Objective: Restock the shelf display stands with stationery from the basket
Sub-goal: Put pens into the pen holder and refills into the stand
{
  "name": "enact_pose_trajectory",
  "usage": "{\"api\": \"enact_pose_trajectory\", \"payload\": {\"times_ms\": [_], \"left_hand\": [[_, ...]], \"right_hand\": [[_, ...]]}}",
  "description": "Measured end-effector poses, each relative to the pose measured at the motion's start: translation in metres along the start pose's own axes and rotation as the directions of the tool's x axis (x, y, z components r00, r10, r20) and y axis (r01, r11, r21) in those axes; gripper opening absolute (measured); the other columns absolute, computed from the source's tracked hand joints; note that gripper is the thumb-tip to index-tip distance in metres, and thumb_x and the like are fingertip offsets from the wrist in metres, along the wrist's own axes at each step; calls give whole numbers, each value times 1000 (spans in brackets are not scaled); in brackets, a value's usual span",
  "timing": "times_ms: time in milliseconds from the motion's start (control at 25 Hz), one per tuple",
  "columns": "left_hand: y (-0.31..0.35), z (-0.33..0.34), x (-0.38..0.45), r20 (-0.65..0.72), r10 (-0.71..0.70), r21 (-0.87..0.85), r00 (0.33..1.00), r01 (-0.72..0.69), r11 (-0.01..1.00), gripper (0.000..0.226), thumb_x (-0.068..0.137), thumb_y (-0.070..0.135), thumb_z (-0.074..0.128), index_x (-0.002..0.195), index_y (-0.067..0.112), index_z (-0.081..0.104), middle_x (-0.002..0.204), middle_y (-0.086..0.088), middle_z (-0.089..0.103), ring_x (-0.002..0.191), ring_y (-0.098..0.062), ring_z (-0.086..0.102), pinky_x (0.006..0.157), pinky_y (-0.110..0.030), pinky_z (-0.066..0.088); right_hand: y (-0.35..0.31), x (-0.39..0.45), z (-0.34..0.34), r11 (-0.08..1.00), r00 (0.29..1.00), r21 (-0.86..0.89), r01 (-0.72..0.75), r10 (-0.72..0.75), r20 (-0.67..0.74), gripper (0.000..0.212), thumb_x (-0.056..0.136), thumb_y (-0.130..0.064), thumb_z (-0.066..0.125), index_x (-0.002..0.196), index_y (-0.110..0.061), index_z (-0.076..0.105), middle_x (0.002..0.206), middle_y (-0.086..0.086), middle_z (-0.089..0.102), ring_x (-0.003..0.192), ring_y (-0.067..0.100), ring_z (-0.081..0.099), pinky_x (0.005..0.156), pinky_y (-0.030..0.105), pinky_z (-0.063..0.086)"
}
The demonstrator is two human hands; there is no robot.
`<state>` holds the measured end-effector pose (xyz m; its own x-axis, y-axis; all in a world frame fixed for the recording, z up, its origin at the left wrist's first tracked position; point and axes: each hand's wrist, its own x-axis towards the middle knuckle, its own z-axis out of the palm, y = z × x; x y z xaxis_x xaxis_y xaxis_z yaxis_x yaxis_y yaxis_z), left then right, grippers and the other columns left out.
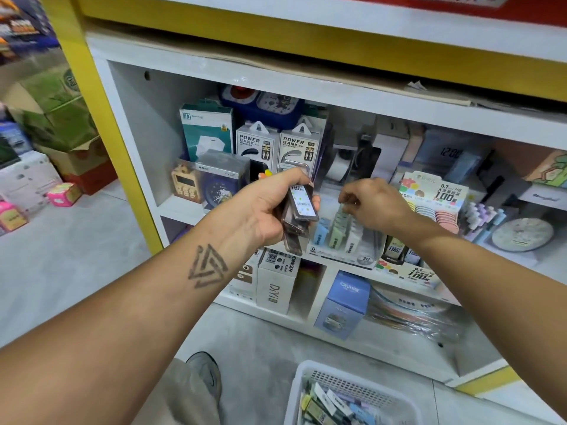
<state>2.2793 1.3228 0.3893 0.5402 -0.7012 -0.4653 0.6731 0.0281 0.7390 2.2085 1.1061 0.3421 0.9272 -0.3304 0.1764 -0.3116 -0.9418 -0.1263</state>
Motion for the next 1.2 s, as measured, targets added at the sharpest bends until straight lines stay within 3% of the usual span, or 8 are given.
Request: {"api": "enact_pose_trajectory", "payload": {"times_ms": [320, 520, 600, 680, 760, 920, 1040, 1200], "left_hand": [[-3, 2, -1, 32, -17, 18, 999, 17, 1000, 15, 89, 11, 61, 104, 8, 63, 93, -13, 63, 57, -19, 62, 53, -27, 54], [-5, 3, -1, 48, -13, 87, 999, 8, 996, 7, 90, 14, 66, 88, 8, 67, 77, -13, 69, 55, -20, 65, 52, -27, 57], [-8, 8, 0, 59, 0, 112, 998, -7, 994, 6, 89, 13, 69, 87, 8, 66, 73, -12, 69, 52, -19, 66, 49, -27, 56], [-12, 15, 1, 79, 0, 137, 997, -10, 991, 8, 87, 13, 71, 83, 9, 66, 67, -8, 69, 48, -16, 65, 45, -26, 55], [-19, 26, 1, 117, -19, 191, 993, -4, 982, 11, 87, 15, 72, 78, 10, 67, 62, -5, 69, 47, -15, 65, 44, -24, 53], [-38, 57, 5, 189, -77, 274, 979, 23, 961, 11, 89, 15, 69, 79, 9, 68, 65, -7, 70, 51, -15, 67, 46, -27, 55], [-51, 85, 10, 224, -91, 259, 970, 31, 965, 13, 87, 19, 71, 81, 8, 67, 64, -7, 68, 47, -14, 62, 41, -20, 50], [-62, 107, 24, 192, -80, 192, 978, 42, 980, 14, 85, 19, 73, 74, 11, 69, 78, -13, 69, 53, -19, 58, 40, -21, 46]], "right_hand": [[0, -1, 8, 996, 1000, 83, -16, 18, -16, 11, 91, -14, 70, 99, -22, 67, 94, -1, 73, 87, 20, 66, 81, 39, 57], [-1, 4, 1, 999, 994, -24, -27, 29, 105, 20, 95, -17, 66, 112, -21, 75, 118, -4, 68, 107, 18, 62, 94, 34, 51], [-6, -1, -11, 977, 996, 198, -82, 75, 45, 19, 96, -22, 64, 112, -22, 75, 113, -7, 68, 103, 14, 62, 91, 32, 51], [-14, -15, -32, 696, 978, 692, -190, 195, 73, 16, 96, -30, 66, 104, -21, 76, 96, -3, 74, 78, 11, 65, 72, 28, 50], [-20, -33, -54, 358, 967, 900, -247, 149, 206, 25, 93, -39, 69, 99, -15, 74, 82, 6, 74, 61, 14, 61, 57, 25, 47], [-14, -68, -75, 304, 954, 905, -298, 117, 275, 16, 86, -22, 77, 92, -8, 72, 69, 10, 67, 53, 14, 58, 46, 20, 47], [18, -88, -87, 217, 933, 924, -314, 250, 259, 6, 85, -3, 74, 91, -1, 73, 66, 12, 69, 50, 13, 60, 45, 18, 48], [68, -111, -98, 76, 877, 967, -243, 443, 186, 3, 86, 1, 71, 86, -2, 70, 74, 13, 71, 52, 15, 56, 46, 20, 47]]}}
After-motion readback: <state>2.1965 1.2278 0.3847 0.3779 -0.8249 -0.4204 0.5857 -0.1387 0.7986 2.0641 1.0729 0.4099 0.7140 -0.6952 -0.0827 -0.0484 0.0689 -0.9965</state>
